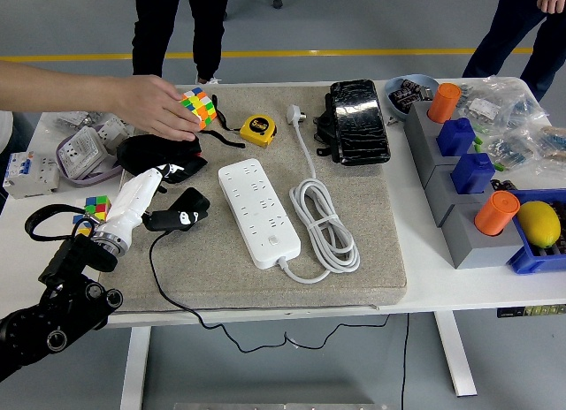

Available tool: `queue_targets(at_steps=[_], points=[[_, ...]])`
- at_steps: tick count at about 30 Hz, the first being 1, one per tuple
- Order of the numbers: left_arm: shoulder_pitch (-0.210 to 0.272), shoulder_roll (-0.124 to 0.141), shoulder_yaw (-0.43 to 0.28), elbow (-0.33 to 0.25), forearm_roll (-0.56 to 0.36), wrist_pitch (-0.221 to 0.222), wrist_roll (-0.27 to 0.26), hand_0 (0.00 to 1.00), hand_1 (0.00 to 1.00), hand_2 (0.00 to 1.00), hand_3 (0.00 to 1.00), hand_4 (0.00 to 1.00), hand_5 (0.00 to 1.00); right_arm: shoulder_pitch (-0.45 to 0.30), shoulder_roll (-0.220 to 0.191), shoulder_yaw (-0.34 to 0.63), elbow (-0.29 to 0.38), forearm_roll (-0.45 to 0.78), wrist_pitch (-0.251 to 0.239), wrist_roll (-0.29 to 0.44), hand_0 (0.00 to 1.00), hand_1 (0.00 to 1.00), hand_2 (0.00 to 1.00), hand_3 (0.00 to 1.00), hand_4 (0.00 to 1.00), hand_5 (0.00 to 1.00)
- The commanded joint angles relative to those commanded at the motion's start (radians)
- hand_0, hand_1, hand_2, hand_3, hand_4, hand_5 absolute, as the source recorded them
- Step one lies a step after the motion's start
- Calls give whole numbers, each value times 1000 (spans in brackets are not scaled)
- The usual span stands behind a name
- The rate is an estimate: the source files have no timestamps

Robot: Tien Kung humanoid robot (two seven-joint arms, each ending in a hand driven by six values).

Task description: Put the plug near the board,insert it into the board,press the button,pull the plug out

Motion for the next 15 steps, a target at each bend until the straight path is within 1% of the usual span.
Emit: queue_targets(at_steps=[2, 3, 4, 8, 9, 11, 14, 15], points=[[6, 0, -13, -3, -20, -2, -27, 635, 752, 785, 752, 998, 425, 0, 1, 2, 0, -1, 0, 0, 569, 649, 633, 540, 922, 472], [9, 0, -18, -4, -25, -4, -35, 729, 799, 839, 812, 998, 546, -1, 1, 3, 0, -1, 0, 0, 569, 649, 632, 540, 921, 472], [10, 0, -21, -4, -29, -6, -39, 729, 799, 839, 812, 998, 546, -1, 1, 3, 0, -1, 0, 0, 569, 649, 632, 540, 921, 472], [30, -3, -54, -4, -81, -12, -99, 729, 799, 839, 812, 998, 546, -1, 3, 2, -1, -1, 0, 0, 569, 649, 632, 540, 921, 472], [35, -4, -63, -4, -99, -11, -117, 747, 806, 841, 807, 998, 636, -1, 3, 2, -1, -1, 0, 0, 569, 649, 632, 540, 921, 472], [45, -7, -78, -3, -133, -8, -145, 747, 806, 841, 807, 998, 636, -1, 4, 2, -1, -1, 0, 0, 569, 649, 632, 540, 921, 472], [65, -13, -105, 4, -231, 2, -212, 747, 806, 841, 807, 998, 636, -2, 5, 1, -1, -2, 0, 0, 569, 649, 632, 540, 921, 472], [69, -15, -111, 6, -269, 4, -229, 730, 785, 801, 781, 998, 613, -2, 5, 1, -1, -2, 0, 0, 569, 649, 632, 540, 921, 472]])
